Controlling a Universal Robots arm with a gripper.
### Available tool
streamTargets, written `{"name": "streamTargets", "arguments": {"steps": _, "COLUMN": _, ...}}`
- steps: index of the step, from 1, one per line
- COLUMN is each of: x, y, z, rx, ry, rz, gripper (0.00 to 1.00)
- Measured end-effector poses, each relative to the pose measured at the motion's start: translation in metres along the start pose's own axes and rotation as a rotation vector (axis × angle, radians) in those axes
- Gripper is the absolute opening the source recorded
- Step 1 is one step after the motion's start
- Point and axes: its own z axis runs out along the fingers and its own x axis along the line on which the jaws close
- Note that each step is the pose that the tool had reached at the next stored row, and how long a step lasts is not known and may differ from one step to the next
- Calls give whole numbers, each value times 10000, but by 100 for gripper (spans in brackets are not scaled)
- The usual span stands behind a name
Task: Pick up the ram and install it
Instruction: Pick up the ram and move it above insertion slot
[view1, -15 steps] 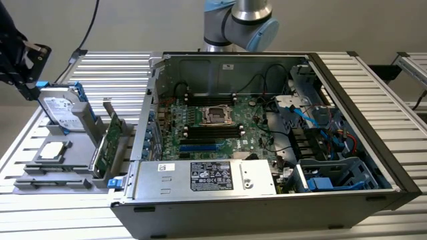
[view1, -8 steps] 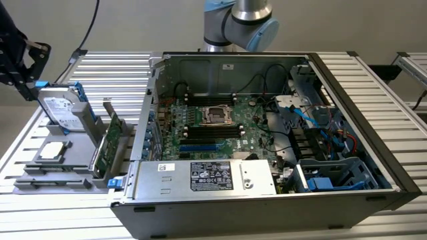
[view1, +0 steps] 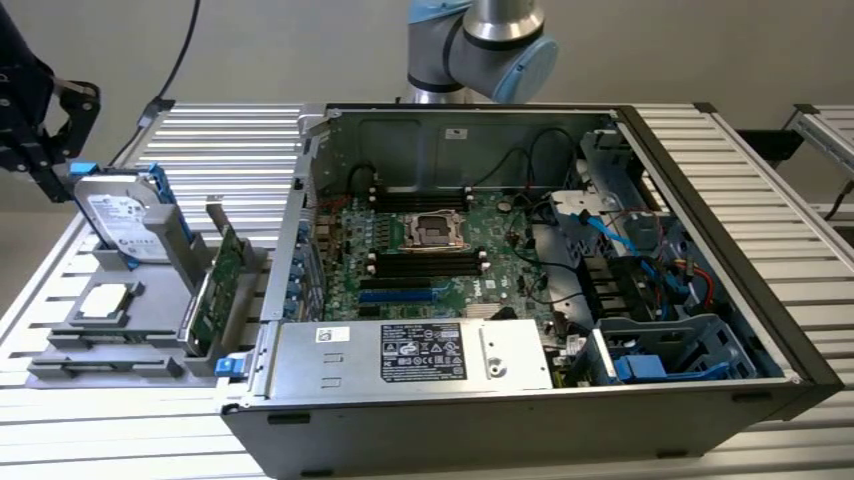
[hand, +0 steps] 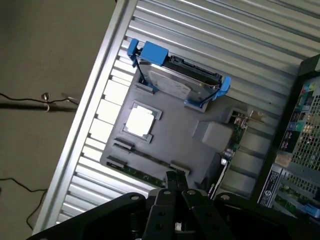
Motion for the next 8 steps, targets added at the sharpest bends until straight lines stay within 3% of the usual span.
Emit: {"name": "streamTargets", "arguments": {"steps": 8, "x": 0, "y": 0, "z": 4, "rx": 0, "ry": 87, "rz": -1465, "gripper": 11}}
